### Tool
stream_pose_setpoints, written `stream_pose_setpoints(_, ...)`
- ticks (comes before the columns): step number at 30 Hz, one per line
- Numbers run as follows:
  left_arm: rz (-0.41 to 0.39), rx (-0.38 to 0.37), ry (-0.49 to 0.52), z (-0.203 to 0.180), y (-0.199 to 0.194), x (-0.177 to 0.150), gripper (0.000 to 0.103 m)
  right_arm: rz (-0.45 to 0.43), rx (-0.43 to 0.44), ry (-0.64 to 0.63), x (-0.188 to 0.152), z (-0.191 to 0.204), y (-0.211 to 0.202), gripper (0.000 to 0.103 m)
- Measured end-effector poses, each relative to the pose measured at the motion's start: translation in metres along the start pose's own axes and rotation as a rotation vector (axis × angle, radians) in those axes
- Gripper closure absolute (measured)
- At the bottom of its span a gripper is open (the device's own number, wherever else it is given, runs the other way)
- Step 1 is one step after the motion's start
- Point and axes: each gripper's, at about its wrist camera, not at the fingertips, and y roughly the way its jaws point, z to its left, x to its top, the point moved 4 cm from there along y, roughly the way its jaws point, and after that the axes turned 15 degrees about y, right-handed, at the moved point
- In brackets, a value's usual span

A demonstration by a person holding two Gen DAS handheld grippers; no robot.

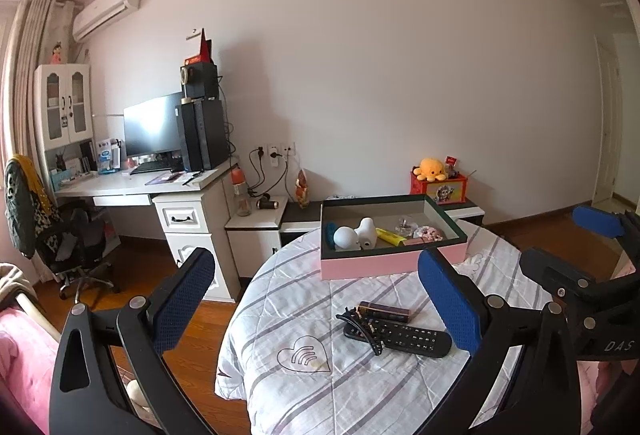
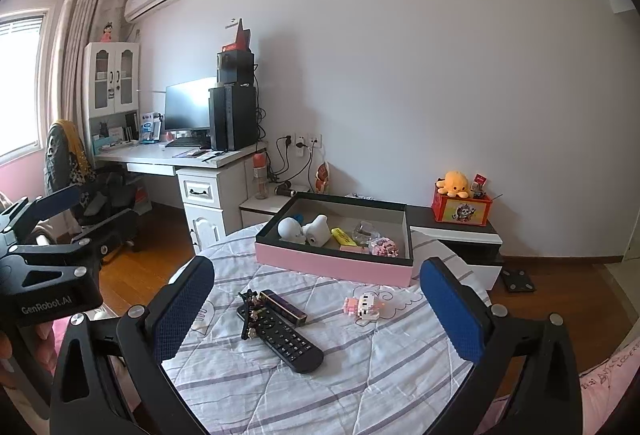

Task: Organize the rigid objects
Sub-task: 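Withdraw both tools from the box back over the bed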

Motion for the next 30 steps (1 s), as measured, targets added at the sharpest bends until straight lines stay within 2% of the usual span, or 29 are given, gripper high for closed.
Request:
stream_pose_setpoints(18,0.054,-0.04,0.047,-0.018,0.02,-0.008,0.0,0.051,-0.039,0.017,-0.009,-0.021,0.016,0.0)
stream_pose_setpoints(23,0.121,-0.074,0.048,-0.023,0.042,-0.025,0.0,0.102,-0.066,0.03,-0.02,-0.035,0.034,0.0)
stream_pose_setpoints(30,0.239,-0.14,0.05,-0.035,0.079,-0.061,0.0,0.239,-0.131,0.017,-0.053,-0.058,0.077,0.0)
